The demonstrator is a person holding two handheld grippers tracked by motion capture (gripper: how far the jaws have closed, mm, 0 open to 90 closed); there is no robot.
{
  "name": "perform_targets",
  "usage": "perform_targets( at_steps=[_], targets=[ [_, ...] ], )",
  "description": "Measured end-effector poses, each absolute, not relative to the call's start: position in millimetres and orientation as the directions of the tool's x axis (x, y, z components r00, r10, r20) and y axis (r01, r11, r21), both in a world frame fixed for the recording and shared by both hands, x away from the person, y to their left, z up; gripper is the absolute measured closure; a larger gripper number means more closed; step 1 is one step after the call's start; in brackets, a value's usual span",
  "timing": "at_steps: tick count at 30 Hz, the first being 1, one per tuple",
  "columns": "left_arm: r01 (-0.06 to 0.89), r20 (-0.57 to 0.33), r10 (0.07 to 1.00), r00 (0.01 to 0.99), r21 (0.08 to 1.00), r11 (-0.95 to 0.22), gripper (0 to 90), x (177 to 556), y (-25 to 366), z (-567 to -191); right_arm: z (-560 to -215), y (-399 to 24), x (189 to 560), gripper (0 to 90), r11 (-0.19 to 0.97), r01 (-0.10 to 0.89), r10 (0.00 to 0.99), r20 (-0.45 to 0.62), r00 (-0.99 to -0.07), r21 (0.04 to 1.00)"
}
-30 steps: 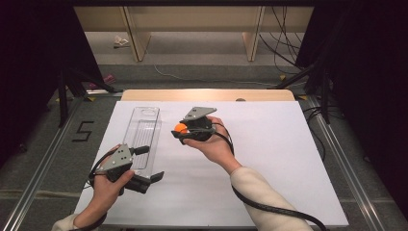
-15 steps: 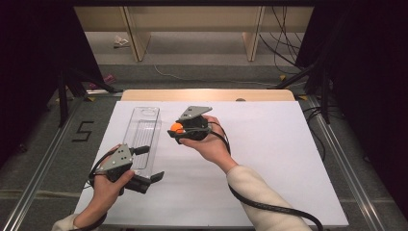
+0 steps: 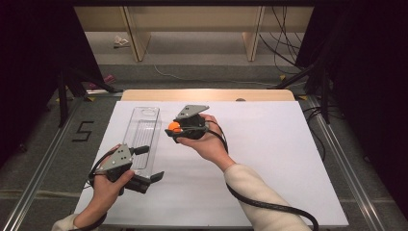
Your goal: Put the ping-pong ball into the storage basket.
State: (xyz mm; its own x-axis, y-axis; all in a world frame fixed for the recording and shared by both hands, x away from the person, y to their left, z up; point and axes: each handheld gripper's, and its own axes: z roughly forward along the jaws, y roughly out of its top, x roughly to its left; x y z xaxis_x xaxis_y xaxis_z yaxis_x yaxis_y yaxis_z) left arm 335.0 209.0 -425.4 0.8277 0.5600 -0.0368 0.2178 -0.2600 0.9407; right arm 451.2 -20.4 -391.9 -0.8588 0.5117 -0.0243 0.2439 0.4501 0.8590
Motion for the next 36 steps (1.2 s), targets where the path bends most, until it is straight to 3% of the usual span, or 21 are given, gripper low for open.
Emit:
perform_targets(
  at_steps=[36],
  targets=[
    [0.214, -0.034, 0.559, 0.829, 0.941, -0.261, 0.0, 335, 209, -425, -388, -8, 458, 51.6, 0.462, 0.237, 0.505, -0.034, -0.863, 0.855]
  ],
)
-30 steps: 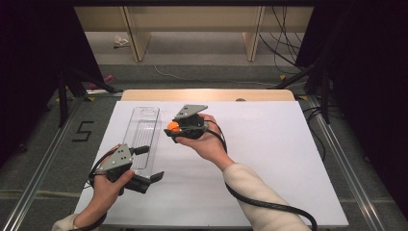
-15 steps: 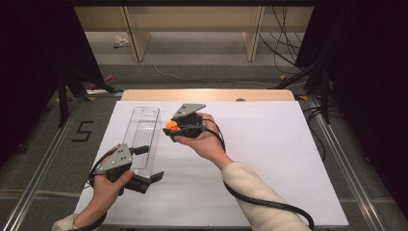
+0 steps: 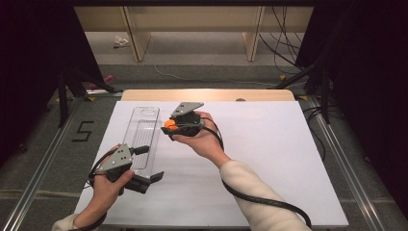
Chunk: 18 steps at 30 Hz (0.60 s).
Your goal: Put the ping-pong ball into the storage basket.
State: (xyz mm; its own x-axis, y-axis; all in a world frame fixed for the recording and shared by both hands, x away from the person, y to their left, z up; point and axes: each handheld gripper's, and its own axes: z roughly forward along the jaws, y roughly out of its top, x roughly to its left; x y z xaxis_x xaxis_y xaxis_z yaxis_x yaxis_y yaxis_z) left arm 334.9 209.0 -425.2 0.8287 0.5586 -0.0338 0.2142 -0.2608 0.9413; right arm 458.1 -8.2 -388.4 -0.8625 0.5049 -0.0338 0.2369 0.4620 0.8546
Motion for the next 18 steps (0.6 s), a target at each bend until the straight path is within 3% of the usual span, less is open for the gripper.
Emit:
perform_targets(
  at_steps=[18],
  targets=[
    [0.212, -0.031, 0.557, 0.830, 0.941, -0.264, 0.0, 334.8, 209.1, -425.0, -386.1, -2.2, 462.1, 51.6, 0.466, 0.235, 0.502, -0.037, -0.864, 0.853]
  ],
)
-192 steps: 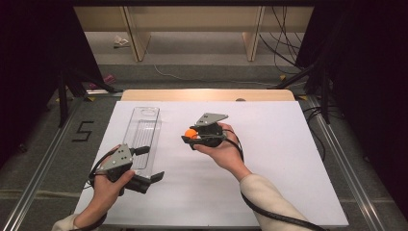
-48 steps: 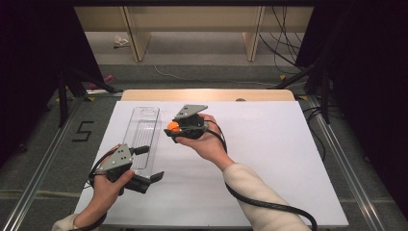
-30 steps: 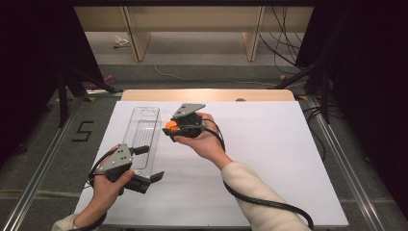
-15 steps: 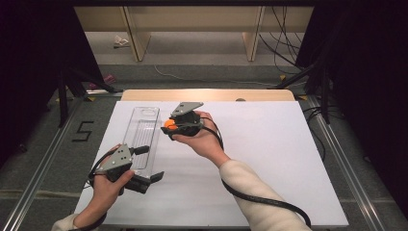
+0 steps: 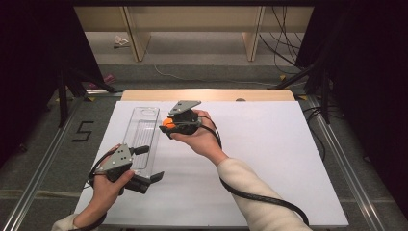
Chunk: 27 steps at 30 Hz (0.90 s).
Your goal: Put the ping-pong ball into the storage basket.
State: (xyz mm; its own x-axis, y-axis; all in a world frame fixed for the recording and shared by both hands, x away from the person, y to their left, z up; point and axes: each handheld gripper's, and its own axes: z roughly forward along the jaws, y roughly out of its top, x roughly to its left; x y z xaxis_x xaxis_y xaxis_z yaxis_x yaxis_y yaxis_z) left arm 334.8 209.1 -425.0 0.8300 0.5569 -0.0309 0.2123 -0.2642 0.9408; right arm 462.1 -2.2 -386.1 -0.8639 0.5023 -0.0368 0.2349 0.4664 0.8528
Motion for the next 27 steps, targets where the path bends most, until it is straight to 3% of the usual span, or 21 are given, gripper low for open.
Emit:
perform_targets(
  at_steps=[27],
  targets=[
    [0.208, -0.026, 0.556, 0.831, 0.941, -0.268, 0.0, 334.4, 208.8, -424.7, -384.4, 7.5, 466.0, 51.6, 0.473, 0.232, 0.493, -0.038, -0.869, 0.850]
  ],
)
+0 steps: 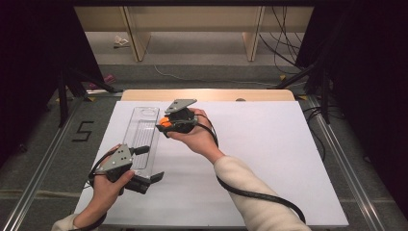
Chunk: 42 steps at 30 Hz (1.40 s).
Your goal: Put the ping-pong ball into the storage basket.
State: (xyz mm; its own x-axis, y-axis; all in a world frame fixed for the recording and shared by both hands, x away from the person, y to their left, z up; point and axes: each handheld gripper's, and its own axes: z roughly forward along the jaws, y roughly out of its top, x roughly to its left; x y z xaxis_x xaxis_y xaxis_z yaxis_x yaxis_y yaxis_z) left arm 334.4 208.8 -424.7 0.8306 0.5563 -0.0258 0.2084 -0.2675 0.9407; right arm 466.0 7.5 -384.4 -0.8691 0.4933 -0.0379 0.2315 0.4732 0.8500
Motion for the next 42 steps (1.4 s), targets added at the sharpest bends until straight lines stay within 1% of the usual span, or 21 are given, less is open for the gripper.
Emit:
perform_targets(
  at_steps=[42],
  targets=[
    [0.208, -0.025, 0.555, 0.832, 0.941, -0.269, 0.0, 334, 208, -425, -385, 24, 471, 51.6, 0.488, 0.231, 0.480, -0.038, -0.876, 0.842]
  ],
)
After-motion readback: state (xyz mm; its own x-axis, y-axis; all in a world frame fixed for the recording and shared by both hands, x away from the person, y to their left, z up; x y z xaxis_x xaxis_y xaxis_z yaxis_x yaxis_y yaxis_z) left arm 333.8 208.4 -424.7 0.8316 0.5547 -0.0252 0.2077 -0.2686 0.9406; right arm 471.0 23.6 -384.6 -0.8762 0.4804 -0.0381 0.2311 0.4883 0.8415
